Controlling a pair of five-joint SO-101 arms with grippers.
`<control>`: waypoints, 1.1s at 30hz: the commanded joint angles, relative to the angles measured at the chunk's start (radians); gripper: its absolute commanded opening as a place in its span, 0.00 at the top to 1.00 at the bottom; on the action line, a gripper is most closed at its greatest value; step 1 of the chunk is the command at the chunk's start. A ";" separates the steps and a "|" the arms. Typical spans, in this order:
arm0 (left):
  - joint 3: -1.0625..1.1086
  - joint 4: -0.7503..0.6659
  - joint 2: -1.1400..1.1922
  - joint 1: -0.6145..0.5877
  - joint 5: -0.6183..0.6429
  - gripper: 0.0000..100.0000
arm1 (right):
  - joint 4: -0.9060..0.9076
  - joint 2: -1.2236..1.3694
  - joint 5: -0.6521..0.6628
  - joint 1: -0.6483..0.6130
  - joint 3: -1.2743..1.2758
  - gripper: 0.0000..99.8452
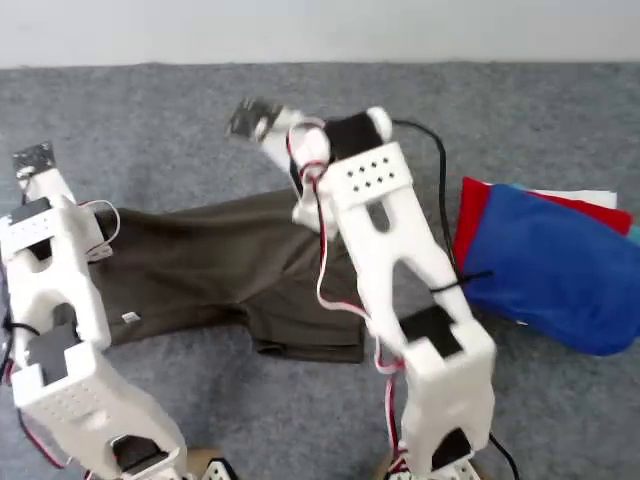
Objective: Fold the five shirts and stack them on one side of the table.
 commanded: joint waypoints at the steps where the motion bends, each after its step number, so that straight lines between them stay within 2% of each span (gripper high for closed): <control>1: -0.038 -0.012 -0.034 -0.006 0.000 0.99 | 0.019 -0.186 0.123 -0.045 0.184 0.99; 6: -0.038 -0.012 -0.040 -0.006 0.005 0.99 | 0.015 -0.268 0.167 -0.157 0.448 0.97; 11: -0.039 0.009 -0.044 -0.025 0.005 0.99 | -0.180 -0.321 0.169 -0.240 0.709 0.81; 15: -0.042 0.008 -0.044 -0.072 0.002 0.99 | -0.298 -0.338 0.166 -0.298 0.848 0.80; 23: -0.044 0.008 -0.044 -0.112 0.000 0.99 | -0.532 -0.331 0.137 -0.305 1.022 0.76; 33: -0.079 0.015 -0.044 -0.110 0.005 0.99 | -0.618 -0.150 0.140 -0.306 1.043 0.77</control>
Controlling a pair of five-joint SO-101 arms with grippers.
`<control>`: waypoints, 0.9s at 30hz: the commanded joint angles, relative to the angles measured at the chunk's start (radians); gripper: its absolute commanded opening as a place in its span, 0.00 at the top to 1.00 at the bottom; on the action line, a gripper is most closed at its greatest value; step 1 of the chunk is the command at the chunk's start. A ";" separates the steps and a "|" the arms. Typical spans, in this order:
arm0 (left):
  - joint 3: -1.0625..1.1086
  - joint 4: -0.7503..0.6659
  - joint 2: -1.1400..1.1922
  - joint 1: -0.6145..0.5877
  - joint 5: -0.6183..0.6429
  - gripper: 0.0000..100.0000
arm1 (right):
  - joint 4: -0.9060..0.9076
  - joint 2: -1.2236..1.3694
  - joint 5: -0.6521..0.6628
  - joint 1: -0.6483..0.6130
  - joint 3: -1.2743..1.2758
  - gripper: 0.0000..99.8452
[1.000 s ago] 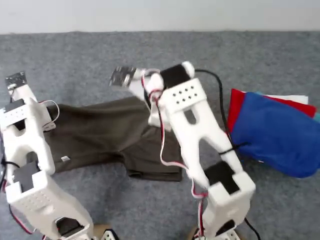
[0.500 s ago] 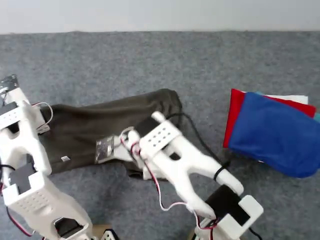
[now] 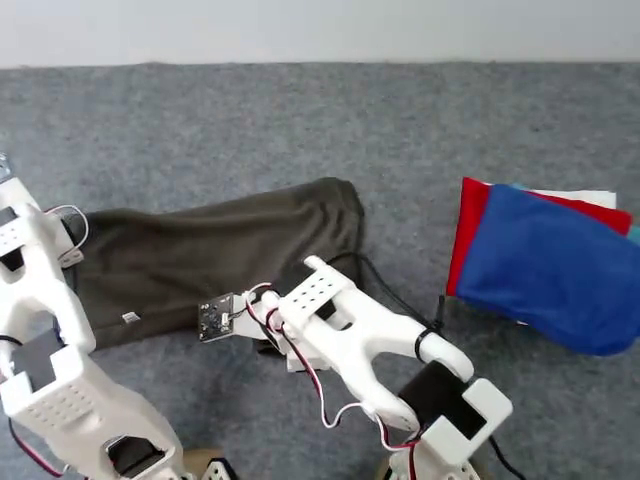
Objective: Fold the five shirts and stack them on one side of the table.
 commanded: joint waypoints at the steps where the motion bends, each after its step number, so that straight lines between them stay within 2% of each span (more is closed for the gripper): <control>1: -0.047 0.017 -0.046 0.000 0.003 0.99 | -0.025 0.054 -0.006 -0.007 0.000 0.78; 8: -0.053 0.020 -0.046 0.002 0.005 0.99 | -0.028 0.065 -0.006 -0.005 -0.005 0.99; 12: -0.056 0.020 -0.046 0.002 0.006 0.99 | -0.042 0.064 -0.012 0.008 -0.012 0.99; 16: -0.056 0.020 -0.046 0.000 0.006 0.99 | -0.010 0.064 -0.089 0.067 -0.115 0.99; 23: -0.056 0.020 -0.046 0.002 0.006 0.99 | 0.229 0.077 -0.106 0.137 -0.473 0.99; 27: -0.056 0.020 -0.046 0.002 0.006 0.99 | 0.357 0.177 -0.106 0.173 -0.729 0.99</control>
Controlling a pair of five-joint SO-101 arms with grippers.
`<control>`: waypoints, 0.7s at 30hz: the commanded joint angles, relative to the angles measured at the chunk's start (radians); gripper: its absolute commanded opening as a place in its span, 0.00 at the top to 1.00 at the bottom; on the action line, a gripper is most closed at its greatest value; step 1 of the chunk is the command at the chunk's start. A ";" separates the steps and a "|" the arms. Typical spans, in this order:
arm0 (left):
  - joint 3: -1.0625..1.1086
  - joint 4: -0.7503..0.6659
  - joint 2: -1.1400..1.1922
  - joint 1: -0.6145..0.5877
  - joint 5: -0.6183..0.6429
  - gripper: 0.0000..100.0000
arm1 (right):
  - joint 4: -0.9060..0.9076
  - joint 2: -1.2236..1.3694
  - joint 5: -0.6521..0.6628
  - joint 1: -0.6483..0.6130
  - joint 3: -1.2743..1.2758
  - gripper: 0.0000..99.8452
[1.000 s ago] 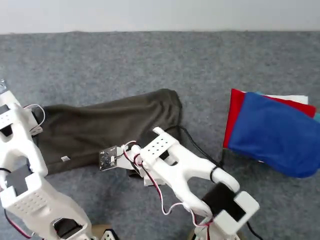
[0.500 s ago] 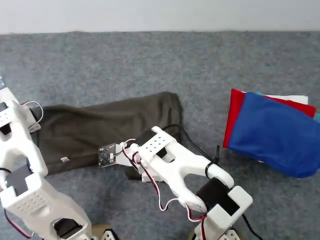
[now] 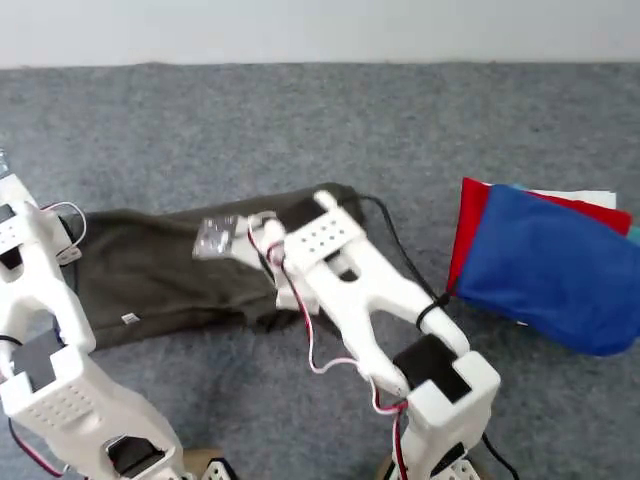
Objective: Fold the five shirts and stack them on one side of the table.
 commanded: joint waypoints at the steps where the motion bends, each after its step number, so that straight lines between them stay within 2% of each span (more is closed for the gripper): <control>1: -0.036 0.008 -0.046 0.002 0.009 0.99 | 0.111 0.088 -0.008 0.045 -0.285 0.99; 5: -0.036 0.008 -0.046 0.003 0.009 0.99 | 0.197 0.306 0.006 0.071 -0.617 0.99; 13: -0.036 0.008 -0.046 0.040 0.006 0.99 | 0.335 0.736 0.127 0.045 -1.244 0.99; 15: -0.036 0.008 -0.046 0.051 0.005 0.99 | 0.344 0.822 0.123 0.053 -1.353 0.93; 18: -0.036 0.008 -0.046 0.055 0.005 0.99 | 0.358 0.895 0.040 0.071 -1.478 0.73; 19: -0.036 0.008 -0.046 0.055 0.005 0.99 | 0.358 0.898 0.015 0.077 -1.502 0.69; 21: -0.036 0.008 -0.046 0.052 0.003 0.99 | 0.360 0.888 -0.009 0.081 -1.530 0.69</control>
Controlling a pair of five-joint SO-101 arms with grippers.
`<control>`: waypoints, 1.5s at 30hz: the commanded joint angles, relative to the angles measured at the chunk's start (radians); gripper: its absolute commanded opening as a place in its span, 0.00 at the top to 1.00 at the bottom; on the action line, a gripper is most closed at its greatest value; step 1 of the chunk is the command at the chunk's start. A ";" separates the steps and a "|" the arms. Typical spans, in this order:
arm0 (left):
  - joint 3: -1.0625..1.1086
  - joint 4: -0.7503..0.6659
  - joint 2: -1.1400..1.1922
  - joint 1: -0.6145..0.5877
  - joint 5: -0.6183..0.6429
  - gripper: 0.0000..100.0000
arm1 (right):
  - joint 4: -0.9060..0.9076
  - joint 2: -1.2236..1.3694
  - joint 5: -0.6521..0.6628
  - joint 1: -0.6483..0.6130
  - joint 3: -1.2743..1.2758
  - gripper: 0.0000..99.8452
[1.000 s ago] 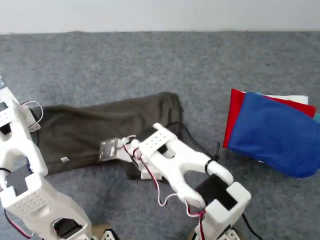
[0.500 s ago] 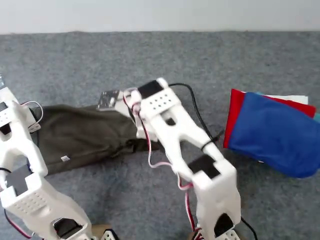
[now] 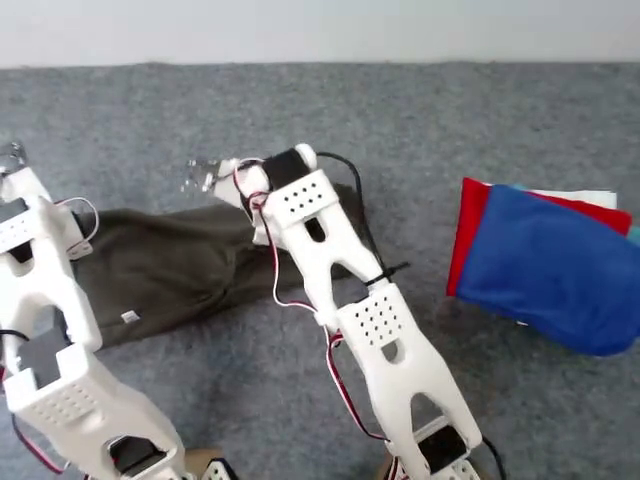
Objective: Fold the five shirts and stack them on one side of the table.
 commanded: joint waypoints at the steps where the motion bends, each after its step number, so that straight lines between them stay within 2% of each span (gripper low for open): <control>1: -0.036 0.008 -0.046 0.005 0.003 0.99 | 0.045 -0.038 -0.052 0.019 -0.101 0.71; 8: -0.036 0.009 -0.046 0.002 0.003 0.99 | 0.047 -0.191 -0.107 0.019 -0.066 1.00; 10: -0.039 0.020 -0.046 0.002 0.003 0.99 | 0.048 -0.257 -0.109 0.010 0.034 0.98; 15: -0.116 0.107 -0.046 0.000 0.003 0.99 | 0.025 -0.407 -0.112 -0.067 0.417 0.99; 18: -0.203 0.193 -0.046 0.000 0.002 0.99 | -0.062 -0.409 -0.120 -0.105 0.552 0.99; 20: -0.249 0.233 -0.046 0.000 0.002 0.99 | -0.157 -0.400 -0.175 -0.120 0.592 0.99; 24: -0.274 0.259 -0.046 0.000 0.002 0.99 | -0.305 -0.335 -0.296 -0.145 0.594 0.99; 26: -0.274 0.269 -0.044 0.000 0.000 0.99 | -0.340 -0.294 -0.302 -0.150 0.592 0.99; 30: -0.277 0.261 -0.041 -0.038 -0.008 0.99 | -0.341 -0.236 -0.302 -0.145 0.592 0.99; 36: -0.286 0.311 -0.046 -0.051 -0.100 0.98 | -0.280 -0.274 -0.307 -0.084 0.482 0.99; 37: -0.305 0.351 -0.046 -0.052 -0.135 0.97 | -0.274 -0.282 -0.308 -0.070 0.450 0.99; 39: -0.346 0.454 -0.031 -0.052 -0.245 0.88 | -0.262 -0.289 -0.308 -0.036 0.385 0.99; 42: -0.374 0.499 0.003 -0.055 -0.356 0.74 | -0.251 -0.298 -0.308 0.002 0.315 0.99; 45: -0.414 0.502 0.057 -0.101 -0.377 0.73 | -0.202 -0.291 -0.304 0.013 0.227 0.99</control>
